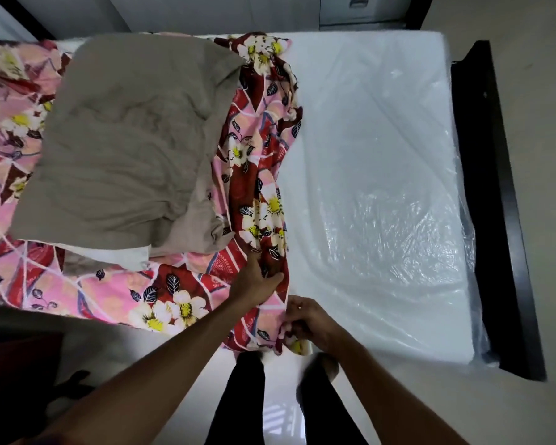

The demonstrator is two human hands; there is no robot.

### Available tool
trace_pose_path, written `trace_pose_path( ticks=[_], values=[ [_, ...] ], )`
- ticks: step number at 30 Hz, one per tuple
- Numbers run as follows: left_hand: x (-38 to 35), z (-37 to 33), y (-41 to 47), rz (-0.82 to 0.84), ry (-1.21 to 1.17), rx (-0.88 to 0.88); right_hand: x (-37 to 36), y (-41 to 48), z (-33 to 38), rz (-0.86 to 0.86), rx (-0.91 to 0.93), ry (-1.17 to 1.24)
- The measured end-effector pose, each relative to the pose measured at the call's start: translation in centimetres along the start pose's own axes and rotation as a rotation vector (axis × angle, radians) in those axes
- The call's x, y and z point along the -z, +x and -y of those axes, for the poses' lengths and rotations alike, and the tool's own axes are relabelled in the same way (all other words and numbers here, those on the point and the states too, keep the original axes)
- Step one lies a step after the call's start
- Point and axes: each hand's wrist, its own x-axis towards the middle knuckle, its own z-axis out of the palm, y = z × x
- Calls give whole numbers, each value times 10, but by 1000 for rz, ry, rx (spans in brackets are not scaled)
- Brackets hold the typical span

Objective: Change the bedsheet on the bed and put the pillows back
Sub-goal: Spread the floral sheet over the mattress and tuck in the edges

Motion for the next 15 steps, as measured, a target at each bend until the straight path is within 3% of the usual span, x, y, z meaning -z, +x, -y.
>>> trace_pose_path(
  ticks=[3,5,7,10,12,15],
  values=[
    [-6,-4,-6,81,-29,26,-11,-7,-11,-134,143,-225],
    [-6,-5,-10,56,-28,-7,-11,-8,-16,-402,286,-541],
    [-5,-1,-10,-17,-82,-3,-10,-10,-20,-617,336,-696],
    [-2,9,-11,-142,-221,48,-12,-3,-27,-662,229,-779],
    [0,18,-16,-214,-294,96,-21,2,-29,-646,160,-970],
    [1,33,-23,-345,-305,136,-24,11,-35,-617,254,-1125]
  ],
)
